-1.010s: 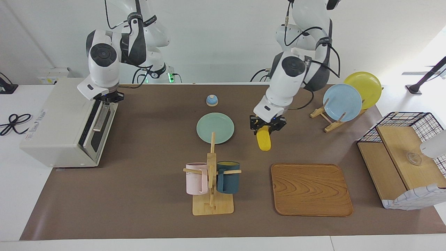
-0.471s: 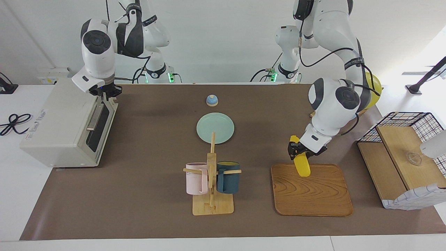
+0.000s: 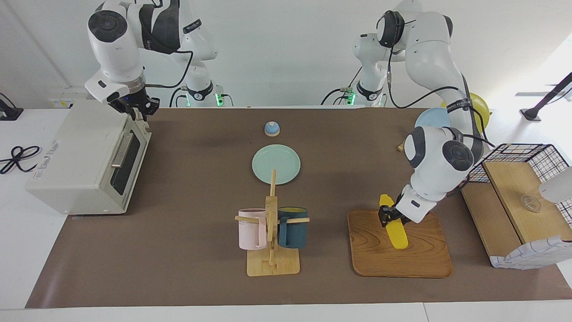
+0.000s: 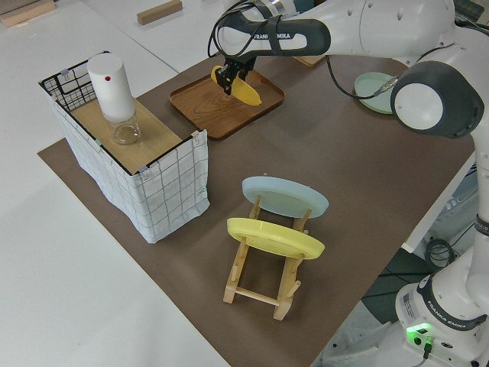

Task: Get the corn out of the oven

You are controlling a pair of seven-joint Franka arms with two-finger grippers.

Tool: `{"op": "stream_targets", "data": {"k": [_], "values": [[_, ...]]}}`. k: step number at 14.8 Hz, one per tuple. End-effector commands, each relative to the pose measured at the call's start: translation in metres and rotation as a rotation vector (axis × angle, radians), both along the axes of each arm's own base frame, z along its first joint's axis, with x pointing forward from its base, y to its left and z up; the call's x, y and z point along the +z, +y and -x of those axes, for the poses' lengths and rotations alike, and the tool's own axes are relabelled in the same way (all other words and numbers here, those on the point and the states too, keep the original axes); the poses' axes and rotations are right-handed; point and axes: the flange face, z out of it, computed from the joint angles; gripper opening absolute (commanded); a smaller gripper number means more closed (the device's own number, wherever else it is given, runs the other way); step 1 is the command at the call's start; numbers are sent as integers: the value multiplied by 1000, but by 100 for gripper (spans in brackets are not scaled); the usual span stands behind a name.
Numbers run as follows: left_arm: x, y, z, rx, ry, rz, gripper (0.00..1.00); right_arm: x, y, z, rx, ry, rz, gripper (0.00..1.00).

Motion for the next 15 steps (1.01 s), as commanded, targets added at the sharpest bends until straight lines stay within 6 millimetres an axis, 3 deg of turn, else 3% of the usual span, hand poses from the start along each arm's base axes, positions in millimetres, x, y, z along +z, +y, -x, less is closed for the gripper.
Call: {"op": "stream_targets", "data": {"k": [1,4,7,8,9,12,15], "values": [[-7,-1,-9,-17,-34,-14,0,21,-3,-25,-8,20,-72,100],[-6,0,-11,-13,-51,-6,0,32,1,-39,0,-5,-95,100],[-8,1,-10,-18,-65,-12,0,40,18,-45,25,-9,-105,100],[-10,1,-9,-17,-64,-11,81,40,26,-46,41,-13,-103,100],[-11,1,-9,-18,-63,-12,100,41,21,-46,34,-20,-91,100],[-7,1,-7,-19,-54,-14,100,41,23,-44,37,-18,-92,100],[18,1,-3,-4,-44,-4,100,42,12,-47,15,-37,-94,100]]}}
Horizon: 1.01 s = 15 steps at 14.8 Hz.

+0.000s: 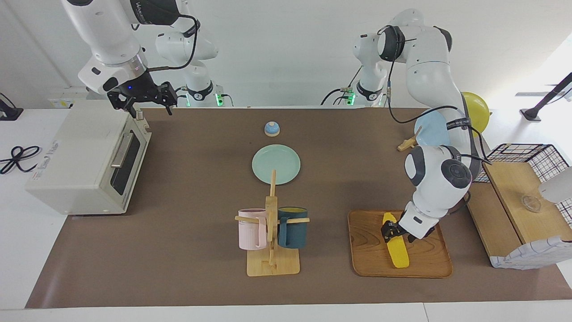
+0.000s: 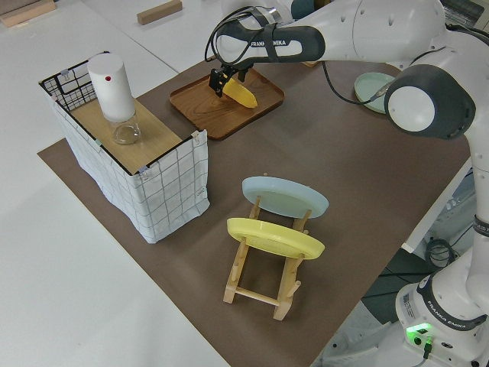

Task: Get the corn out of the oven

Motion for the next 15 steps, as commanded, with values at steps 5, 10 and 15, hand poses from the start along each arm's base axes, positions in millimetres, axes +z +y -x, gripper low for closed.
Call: {"op": "stream_targets", "data": {"k": [5,10,15], "values": [[122,22,28,86,12,-17,100,4,-25,-10,-37,-39,-23,100],[218,65,77,127,81,-77,100,6,-35,-9,-51,-42,-19,100],[307,76,160,113,178,-113,100,6,-34,-9,-46,-42,-18,100]]}}
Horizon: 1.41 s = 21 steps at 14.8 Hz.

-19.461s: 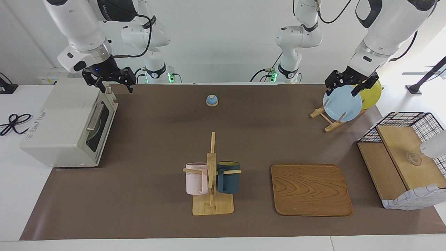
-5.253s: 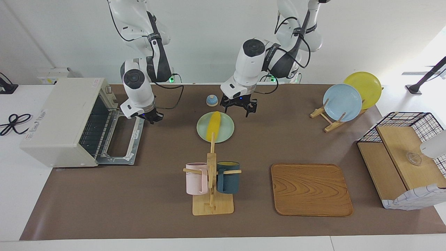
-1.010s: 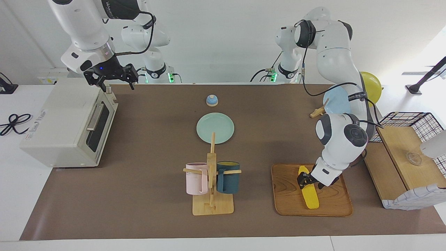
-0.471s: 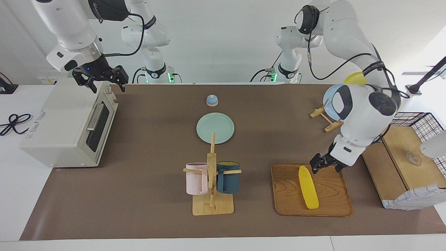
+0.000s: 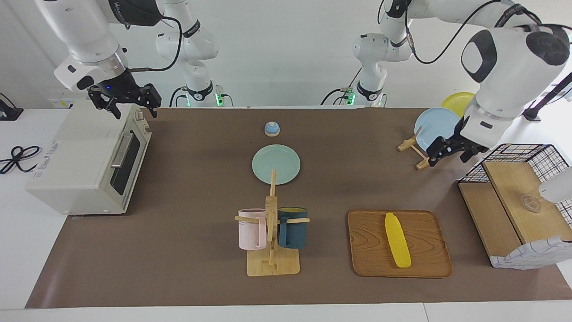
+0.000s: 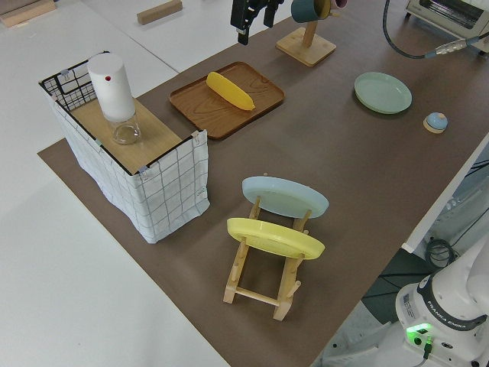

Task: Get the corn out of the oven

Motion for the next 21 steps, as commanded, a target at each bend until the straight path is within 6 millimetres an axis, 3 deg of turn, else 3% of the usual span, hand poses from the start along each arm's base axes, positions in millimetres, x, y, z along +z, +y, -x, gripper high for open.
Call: {"op": "stream_targets", "data": {"k": [1,4,7,11,17,21], "values": [[33,2,48,-3,51,-24,100,2,-3,-4,10,-7,-16,100],[53,5,78,-4,107,-24,100,2,1,-4,13,-9,-16,100],[53,11,93,7,130,-17,100,2,5,-4,19,-9,-16,100],[36,15,88,14,41,1,100,2,5,-4,19,-9,-16,100],[16,26,98,8,0,10,100,3,4,-5,20,-15,-6,100],[16,24,94,-29,-4,8,100,3,6,-5,23,-13,-6,100]]}}
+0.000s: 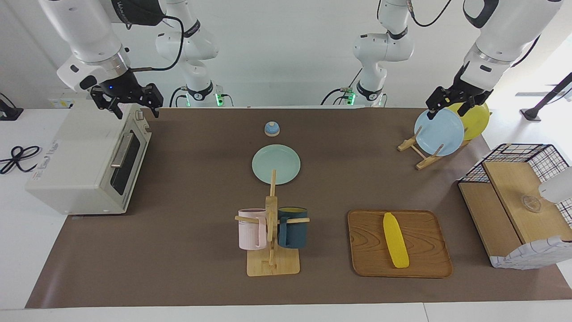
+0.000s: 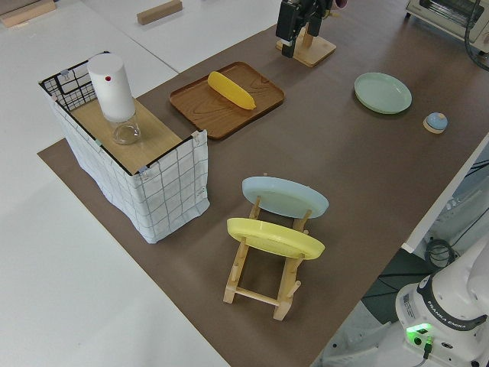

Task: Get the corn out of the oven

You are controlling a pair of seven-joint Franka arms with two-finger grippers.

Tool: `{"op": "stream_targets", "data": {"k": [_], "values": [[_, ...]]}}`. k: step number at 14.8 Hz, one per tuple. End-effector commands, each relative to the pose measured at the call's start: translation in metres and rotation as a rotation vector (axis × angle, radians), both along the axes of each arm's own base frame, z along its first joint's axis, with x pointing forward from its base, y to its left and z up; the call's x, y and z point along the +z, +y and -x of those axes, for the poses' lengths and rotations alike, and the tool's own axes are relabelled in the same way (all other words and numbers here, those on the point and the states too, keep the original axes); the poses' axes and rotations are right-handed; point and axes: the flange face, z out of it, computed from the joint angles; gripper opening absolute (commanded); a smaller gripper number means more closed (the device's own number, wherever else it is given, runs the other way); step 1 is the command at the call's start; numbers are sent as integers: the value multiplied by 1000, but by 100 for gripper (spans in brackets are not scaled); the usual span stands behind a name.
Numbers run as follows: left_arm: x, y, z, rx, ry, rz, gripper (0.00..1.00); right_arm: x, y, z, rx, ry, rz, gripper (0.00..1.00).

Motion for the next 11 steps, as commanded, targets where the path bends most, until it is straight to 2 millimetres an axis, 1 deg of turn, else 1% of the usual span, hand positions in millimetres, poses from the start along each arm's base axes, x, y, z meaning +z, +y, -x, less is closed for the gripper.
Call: {"op": "stream_targets", "data": {"k": [1,4,5,6,7,11], "values": [[1,-1,2,-25,-25,-12,100,2,2,-5,15,-10,-7,100],[-4,1,-5,-19,-29,-13,100,1,2,-5,15,-9,-10,100],[-5,0,-5,-22,-27,-13,100,1,2,-4,14,-4,-8,100],[-6,3,-6,-16,-26,-14,100,1,2,-4,13,-6,-8,100],[-6,-3,-5,-25,-26,-13,100,1,2,-4,13,-7,-8,100],[-6,-4,-5,-25,-27,-13,100,3,3,-3,16,-9,-8,100]]}}
